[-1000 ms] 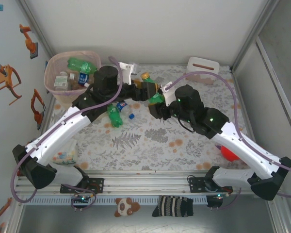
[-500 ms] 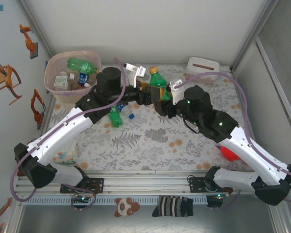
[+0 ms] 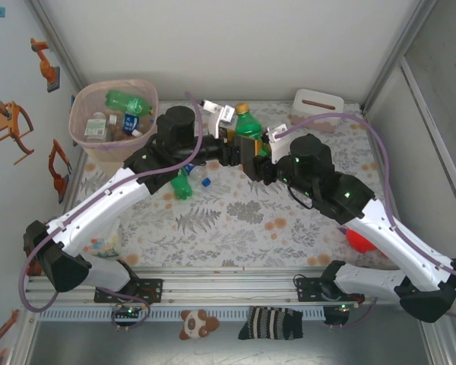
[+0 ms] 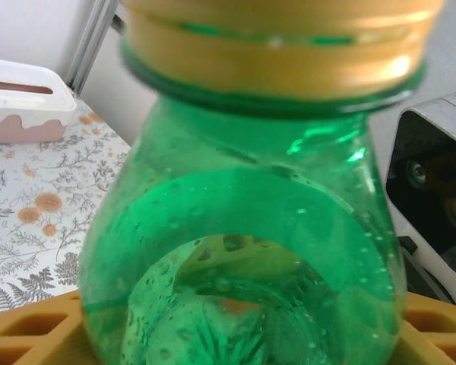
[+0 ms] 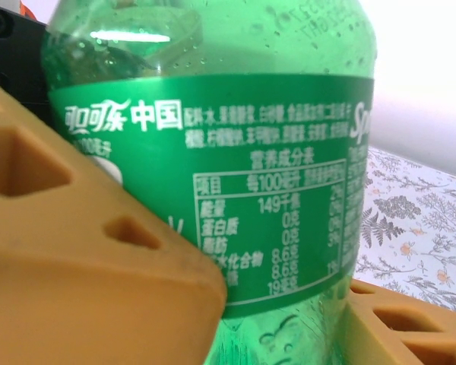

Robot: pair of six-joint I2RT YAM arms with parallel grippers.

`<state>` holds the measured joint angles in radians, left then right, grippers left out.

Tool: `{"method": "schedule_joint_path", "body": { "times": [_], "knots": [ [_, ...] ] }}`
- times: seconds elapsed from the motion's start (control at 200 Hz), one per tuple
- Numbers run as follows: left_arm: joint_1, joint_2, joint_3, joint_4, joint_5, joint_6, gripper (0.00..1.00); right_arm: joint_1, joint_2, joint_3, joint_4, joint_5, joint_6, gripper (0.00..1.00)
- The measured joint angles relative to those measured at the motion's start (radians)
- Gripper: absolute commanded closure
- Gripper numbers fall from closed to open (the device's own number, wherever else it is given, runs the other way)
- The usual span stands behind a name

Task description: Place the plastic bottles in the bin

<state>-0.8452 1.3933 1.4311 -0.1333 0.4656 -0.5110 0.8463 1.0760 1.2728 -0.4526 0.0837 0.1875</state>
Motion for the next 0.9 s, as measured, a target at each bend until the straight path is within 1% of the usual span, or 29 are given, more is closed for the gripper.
{"method": "schedule_joint_path", "body": {
  "times": [0.095,0.225,0.315,0.491,0.641,0.766,0.901],
  "knots": [
    [-0.002,0.0,0.0,0.003,-0.003,0.0,0.34,0.0,-0.002,0.0,0.0,0.0,0.0,0.49],
    [-0.005,-0.001,0.0,0.005,-0.019,0.0,0.37,-0.001,-0.006,0.0,-0.005,0.0,0.001,0.32],
    [-0.008,-0.003,0.0,0.003,-0.04,0.001,0.38,-0.001,-0.011,0.0,-0.007,0.0,0.001,0.27],
    [0.004,-0.005,0.002,-0.037,-0.111,0.006,0.39,-0.001,-0.047,0.0,-0.006,-0.001,0.004,0.25],
    [0.045,-0.009,0.022,-0.103,-0.159,0.011,0.39,-0.001,-0.085,0.0,-0.007,0.001,0.004,0.24],
    [0.116,-0.031,0.05,-0.173,-0.194,0.011,0.39,-0.001,-0.109,0.0,-0.014,0.008,0.003,0.24],
    [0.227,-0.066,0.089,-0.253,-0.22,0.01,0.39,-0.001,-0.114,0.0,-0.015,0.015,0.0,0.24]
  ]
}}
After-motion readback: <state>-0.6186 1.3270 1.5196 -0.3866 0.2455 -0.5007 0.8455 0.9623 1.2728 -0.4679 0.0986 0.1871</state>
